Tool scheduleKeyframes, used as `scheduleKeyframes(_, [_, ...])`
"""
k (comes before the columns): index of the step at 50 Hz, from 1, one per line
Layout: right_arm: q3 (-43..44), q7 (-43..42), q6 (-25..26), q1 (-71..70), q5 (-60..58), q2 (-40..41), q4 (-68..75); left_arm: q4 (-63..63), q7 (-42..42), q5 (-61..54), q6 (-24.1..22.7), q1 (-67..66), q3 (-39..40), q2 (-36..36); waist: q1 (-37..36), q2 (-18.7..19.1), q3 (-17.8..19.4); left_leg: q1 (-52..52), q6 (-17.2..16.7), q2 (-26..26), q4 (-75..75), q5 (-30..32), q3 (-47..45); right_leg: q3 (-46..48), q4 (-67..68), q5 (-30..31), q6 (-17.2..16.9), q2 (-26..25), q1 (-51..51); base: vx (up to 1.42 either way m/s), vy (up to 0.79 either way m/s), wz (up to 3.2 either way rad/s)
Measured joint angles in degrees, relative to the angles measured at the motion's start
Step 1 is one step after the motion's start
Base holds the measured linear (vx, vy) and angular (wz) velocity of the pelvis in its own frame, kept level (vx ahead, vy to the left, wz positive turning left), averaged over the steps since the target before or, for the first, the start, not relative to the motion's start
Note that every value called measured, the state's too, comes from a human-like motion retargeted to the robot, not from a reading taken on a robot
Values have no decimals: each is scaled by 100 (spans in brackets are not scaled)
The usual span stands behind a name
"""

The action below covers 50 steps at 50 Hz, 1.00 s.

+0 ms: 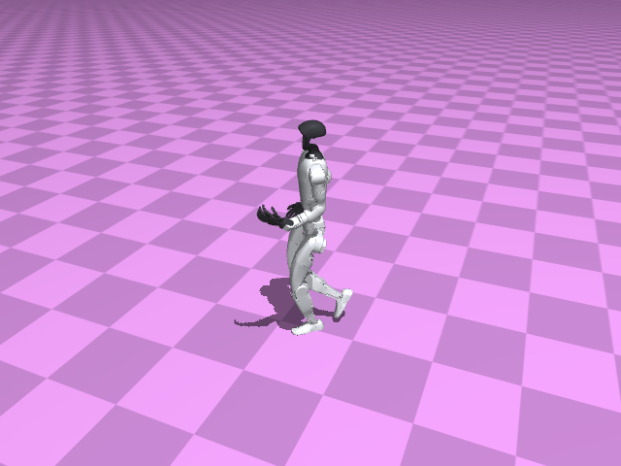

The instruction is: Walk run

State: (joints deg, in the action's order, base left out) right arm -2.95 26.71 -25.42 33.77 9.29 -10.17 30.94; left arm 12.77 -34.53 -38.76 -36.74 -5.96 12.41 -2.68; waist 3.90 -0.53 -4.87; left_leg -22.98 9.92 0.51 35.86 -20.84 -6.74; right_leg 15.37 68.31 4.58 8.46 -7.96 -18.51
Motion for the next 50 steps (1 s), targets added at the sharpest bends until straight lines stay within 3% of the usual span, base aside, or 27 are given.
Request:
scheduleKeyframes(2, [139, 236, 32, 402, 847, -60, 88, -201, 140, -338, -95, 181, -667, -182, 441, 59, -252, 1022, -229, -70, -839, 531, -177, 92, -1074, -299, -130, 228, -565, 220, -47, 87])
scheduleKeyframes(7, [959, -116, -437, 801, 950, -293, -424, -871, 94, -399, 73, 266, -1294, 495, 1522, 487, -80, 2937, -2066, -364, -2280, 4723, 383, 108, -4620, -237, -595, 597, -1298, 207, -45, 65])
scheduleKeyframes(9, [1116, -355, -594, 778, 657, -359, -659, -1038, -80, -93, 442, 196, -1357, 835, 1897, 483, 37, 3293, -2492, -254, -1643, 5084, -219, -463, -5703, -489, -931, 625, -1338, 184, -19, 8])
scheduleKeyframes(10, [1160, -457, -653, 709, 515, -372, -779, -1090, -171, 90, 597, 147, -1371, 973, 1999, 489, 97, 3310, -2492, -238, -1040, 5084, -431, -685, -6074, -661, -1095, 728, -1375, 241, -54, -68])
scheduleKeyframes(11, [1166, -574, -688, 598, 363, -347, -926, -1138, -226, 200, 674, 90, -1320, 1063, 1991, 459, 110, 3364, -2492, -317, -756, 5084, -363, -772, -6223, -831, -945, 798, -1350, 238, -64, -76])
scheduleKeyframes(12, [1159, -715, -710, 481, 205, -304, -1081, -1160, -251, 290, 714, 33, -1287, 1132, 2053, 407, 150, 3438, -2492, -360, -472, 5084, -248, -796, -6233, -827, -650, 880, -1325, 183, -57, -25])
scheduleKeyframes(13, [1126, -901, -707, 354, 39, -222, -1253, -1129, -216, 336, 678, -25, -1291, 1160, 2256, 312, 241, 3554, -2492, -329, -187, 5084, -38, -697, -5964, -477, -63, 983, -1297, 154, -44, 25])
scheduleKeyframes(15, [1041, -1256, -693, 36, -173, -85, -1571, -873, -183, 408, 566, -182, -1245, 1108, 2364, 47, 134, 3628, -2248, -430, 224, 5084, -27, -511, -4792, -231, 654, 1251, -1353, 202, -74, -9])
scheduleKeyframes(16, [810, -1544, -749, -2, -244, 63, -1660, -539, -408, 579, 500, -515, -1117, 1007, 2182, 105, 2, 3419, -2131, -523, 782, 4733, 162, -1539, -4087, -768, 654, 483, -1299, 277, -138, -90])
scheduleKeyframes(17, [748, -1737, -770, -153, -252, 252, -1666, -131, -689, 751, 445, -797, -969, 914, 2049, 176, -110, 3053, -1908, -481, 1450, 4281, 360, -1910, -3540, -1174, 654, 131, -1225, 249, -129, -35])
scheduleKeyframes(18, [1025, -1740, -722, -527, -137, 523, -1509, 425, -1082, 926, 412, -976, -780, 835, 2016, 275, -183, 2373, -1477, -166, 2336, 3628, 574, -967, -3308, -1319, 654, 609, -1112, 200, -81, -19])
scheduleKeyframes(19, [1132, -1738, -665, -832, -6, 795, -1492, 844, -1252, 982, 418, -1165, -784, 683, 1686, 187, -348, 1773, -1092, -152, 2676, 3145, 451, -883, -3283, -1466, 654, 655, -920, 181, -60, -93])
scheduleKeyframes(20, [1153, -1734, -603, -1101, 131, 1067, -1544, 1196, -1311, 980, 442, -1360, -885, 494, 1206, 7, -560, 1214, -730, -288, 2743, 2746, 160, -1228, -3361, -1612, 654, 484, -688, 176, -69, -223])
scheduleKeyframes(22, [845, -1933, -751, -1370, 530, 1314, -1892, 1337, -1325, 438, 550, -1853, -906, 250, 800, -155, -653, 649, -389, -26, 1890, 2327, -331, -1566, -3893, -1232, 654, 190, -99, 135, -52, -216])
scheduleKeyframes(25, [415, -2354, -991, -1491, 963, 1151, -2430, 1178, -1208, 31, 444, -2387, -516, -71, 268, -170, -285, 73, -588, 315, 109, 1972, -748, -1675, -4898, 411, 632, -299, 1042, 160, -56, -218])
scheduleKeyframes(28, [321, -2158, -912, -1549, 879, 681, -2757, 928, -932, 153, 172, -2720, -172, -109, -123, -17, 44, 36, -767, 39, -2211, 1671, -613, -1394, -5342, 1959, 145, -373, 1957, 185, -38, -205])
scheduleKeyframes(30, [250, -1881, -725, -1572, 595, 330, -2880, 750, -766, 324, 13, -2837, 1, -109, -389, -91, 263, 58, -1321, 49, -3158, 1413, -494, -1473, -5197, 2542, -206, -217, 2457, 175, -24, -188])
scheduleKeyframes(33, [-29, -1637, -416, -1798, 38, -92, -2887, 544, -470, 601, -154, -2733, 187, 155, -99, 143, 538, 125, -1713, 403, -3143, 1336, -137, -1518, -3754, 2542, -476, -608, 2630, 153, -17, -123])
scheduleKeyframes(35, [-293, -1576, -331, -2017, -242, -316, -2879, 466, -355, 798, -202, -2531, 256, 417, 32, 548, 552, 22, -1670, 986, -2268, 2433, -23, -1005, -2746, 2041, 43, -794, 2387, 161, -2, -125])
scheduleKeyframes(36, [-194, -1458, -341, -1815, -445, -312, -2767, 545, -361, 814, -189, -2557, -43, 616, 123, 525, 362, -29, -1214, 325, -1506, 1926, 569, -463, -1961, 1455, 408, -542, 2184, 249, 22, -55])
scheduleKeyframes(37, [-49, -1278, -335, -1608, -582, -296, -2621, 660, -400, 726, -144, -2459, -301, 777, 120, 450, 168, -102, -1030, 53, -859, 1536, 776, -253, -1185, 894, 651, -297, 1863, 257, 23, -109])
scheduleKeyframes(38, [187, -975, -294, -1387, -589, -254, -2406, 845, -506, 434, -36, -2116, -476, 865, -71, 273, -33, -221, -1391, 561, -442, 1384, 211, -707, -425, 381, 654, -65, 1307, 186, -3, -185])
scheduleKeyframes(39, [60, -911, -230, -1304, -532, -102, -2206, 953, -689, 119, 282, -1693, -401, 874, -11, 274, -176, -135, -1440, 871, -281, 1150, -285, -799, -187, 50, 639, -105, 805, 118, -28, -197])
scheduleKeyframes(40, [-249, -967, -154, -1291, -444, 105, -2014, 1021, -911, -206, 706, -1230, -201, 844, 174, 365, -289, 53, -1332, 1083, -247, 873, -748, -711, -210, -191, 616, -283, 330, 121, -47, -61])
scheduleKeyframes(43, [-266, -662, -276, -506, 419, 474, -1783, 770, -881, -558, 820, -563, -759, 520, 619, 396, -531, 735, -1299, 819, -776, 949, -542, -61, -1415, -673, 242, -100, -314, 125, -47, 21])
scheduleKeyframes(45, [-154, -572, -310, -146, 587, 574, -1659, 469, -793, -689, 730, -127, -820, 556, 914, 382, -466, 1379, -1364, 700, -1554, 1537, -987, 283, -2440, -749, 81, 254, -679, 104, -44, -41])
scheduleKeyframes(50, [320, -948, -541, 205, 509, 517, -1325, -187, -716, -653, 851, 491, -1181, 750, 1695, 376, -277, 3030, -1785, -44, -2845, 3640, -1338, 441, -5398, -723, -425, 471, -958, 95, -20, -69])
